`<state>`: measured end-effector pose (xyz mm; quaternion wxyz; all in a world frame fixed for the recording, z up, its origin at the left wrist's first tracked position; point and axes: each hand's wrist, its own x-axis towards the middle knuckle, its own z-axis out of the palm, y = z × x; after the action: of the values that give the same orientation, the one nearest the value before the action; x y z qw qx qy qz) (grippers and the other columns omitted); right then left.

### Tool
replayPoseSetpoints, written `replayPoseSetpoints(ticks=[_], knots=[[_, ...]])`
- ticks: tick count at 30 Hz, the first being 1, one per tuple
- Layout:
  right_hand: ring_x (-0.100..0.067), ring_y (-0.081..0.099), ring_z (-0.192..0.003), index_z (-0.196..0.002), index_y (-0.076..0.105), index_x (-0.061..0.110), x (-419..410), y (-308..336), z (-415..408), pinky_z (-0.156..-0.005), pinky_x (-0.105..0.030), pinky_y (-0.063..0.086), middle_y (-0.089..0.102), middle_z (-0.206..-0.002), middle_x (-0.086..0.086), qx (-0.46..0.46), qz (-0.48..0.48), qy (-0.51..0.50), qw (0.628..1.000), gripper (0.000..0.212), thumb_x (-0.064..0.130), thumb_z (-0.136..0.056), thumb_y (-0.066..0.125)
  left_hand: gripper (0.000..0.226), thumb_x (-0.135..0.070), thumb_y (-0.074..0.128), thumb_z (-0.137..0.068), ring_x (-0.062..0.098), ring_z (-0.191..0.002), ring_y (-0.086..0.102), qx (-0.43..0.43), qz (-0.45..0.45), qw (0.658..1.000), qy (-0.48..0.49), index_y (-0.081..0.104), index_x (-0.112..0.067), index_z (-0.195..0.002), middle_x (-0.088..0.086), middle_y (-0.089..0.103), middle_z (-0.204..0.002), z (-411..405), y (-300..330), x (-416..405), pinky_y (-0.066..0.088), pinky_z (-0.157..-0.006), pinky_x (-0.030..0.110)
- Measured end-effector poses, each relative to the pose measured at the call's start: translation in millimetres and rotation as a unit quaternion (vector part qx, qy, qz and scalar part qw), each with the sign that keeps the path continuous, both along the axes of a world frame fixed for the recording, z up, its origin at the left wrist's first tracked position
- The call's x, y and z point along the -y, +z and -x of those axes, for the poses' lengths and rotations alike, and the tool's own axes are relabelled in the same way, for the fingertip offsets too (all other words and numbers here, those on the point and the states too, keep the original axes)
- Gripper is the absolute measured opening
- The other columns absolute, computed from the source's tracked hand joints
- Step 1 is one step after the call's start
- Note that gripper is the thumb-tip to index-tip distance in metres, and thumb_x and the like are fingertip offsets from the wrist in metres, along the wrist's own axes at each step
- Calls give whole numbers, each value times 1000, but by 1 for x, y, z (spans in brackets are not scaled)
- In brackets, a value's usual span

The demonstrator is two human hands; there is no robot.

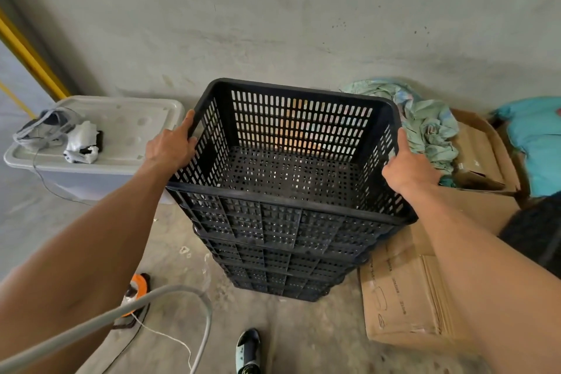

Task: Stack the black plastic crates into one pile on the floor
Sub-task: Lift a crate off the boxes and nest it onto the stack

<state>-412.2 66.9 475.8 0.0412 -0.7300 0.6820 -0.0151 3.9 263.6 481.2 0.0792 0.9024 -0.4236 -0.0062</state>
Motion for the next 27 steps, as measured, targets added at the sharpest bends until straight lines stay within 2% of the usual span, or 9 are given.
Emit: replayPoseSetpoints(ticks=[4, 9, 12, 15, 20, 23, 27], knots=[[-22, 43, -52, -158, -2, 41, 9, -2, 3, -45, -30, 22, 48, -65, -6, 1, 7, 16, 1000, 78, 29, -98, 46, 62, -41, 39, -103, 29, -65, 49, 2, 8, 1000, 4, 8, -41, -157, 14, 55, -78, 7, -1, -6, 43, -61, 42], [-20, 34, -50, -157, -1, 43, 19, -6, 8, -47, -32, 22, 37, -62, -4, -5, 16, 27, 1000, 75, 32, -99, 44, 61, -40, 38, -103, 22, -56, 42, 4, 14, 1000, 6, 10, -38, -157, 8, 48, -67, 15, -6, -9, 40, -58, 41], [-22, 36, -50, -156, -2, 44, 18, -7, 9, -47, -32, 24, 38, -62, -7, -4, 26, 27, 999, 74, 33, -99, 44, 62, -38, 40, -103, 22, -55, 44, 0, 14, 1000, 3, 10, -38, -157, 11, 53, -73, 14, -6, -7, 42, -59, 41], [-22, 37, -52, -155, -3, 44, 14, -6, 10, -48, -32, 26, 43, -64, -8, 4, 27, 29, 999, 74, 34, -99, 43, 62, -36, 41, -102, 29, -64, 51, -8, 15, 1000, 0, 11, -38, -156, 14, 56, -79, 11, -4, -6, 45, -62, 43], [-21, 39, -52, -158, -2, 42, 12, -6, 10, -47, -30, 27, 41, -62, -5, 14, 26, 31, 999, 70, 34, -101, 38, 60, -36, 41, -102, 29, -63, 52, -7, 10, 1000, 0, 12, -37, -155, 15, 57, -78, 9, -1, -4, 46, -61, 43], [-22, 38, -53, -158, 3, 41, 11, -3, 9, -57, -36, 38, 40, -63, -4, 24, 32, 28, 999, 67, 35, -101, 38, 57, -38, 36, -104, 31, -63, 55, 15, 6, 1000, -2, 10, -36, -155, 16, 58, -76, 14, -2, -3, 46, -60, 42], [-30, 47, -70, -158, 5, 40, 6, 1, 9, -68, -42, 43, 43, -68, -6, 31, 33, 29, 999, 66, 37, -101, 37, 57, -38, 32, -104, 32, -67, 59, 10, 9, 1000, -3, 9, -36, -156, 17, 59, -79, 18, -1, -5, 50, -63, 44]])
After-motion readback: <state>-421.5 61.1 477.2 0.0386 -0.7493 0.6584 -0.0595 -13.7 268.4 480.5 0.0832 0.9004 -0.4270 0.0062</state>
